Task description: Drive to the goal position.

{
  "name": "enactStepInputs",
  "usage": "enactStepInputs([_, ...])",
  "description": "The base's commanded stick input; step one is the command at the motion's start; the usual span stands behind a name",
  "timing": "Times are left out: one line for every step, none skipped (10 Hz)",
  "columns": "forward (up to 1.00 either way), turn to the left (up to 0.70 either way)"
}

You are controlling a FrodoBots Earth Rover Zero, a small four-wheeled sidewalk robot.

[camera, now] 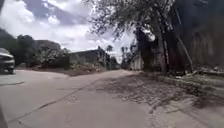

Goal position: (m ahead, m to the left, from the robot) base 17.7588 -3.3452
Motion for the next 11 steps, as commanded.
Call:
enactStepInputs([0.5,0.0])
enactStepInputs([0.5,0.0])
enactStepInputs([0.5,0.0])
enactStepInputs([0.5,0.0])
enactStepInputs([0.5,0.0])
enactStepInputs([0.5,0.0])
enactStepInputs([0.5,0.0])
enactStepInputs([0.5,0.0])
enactStepInputs([0.5,0.0])
enactStepInputs([0.5,0.0])
enactStepInputs([0.5,0.0])
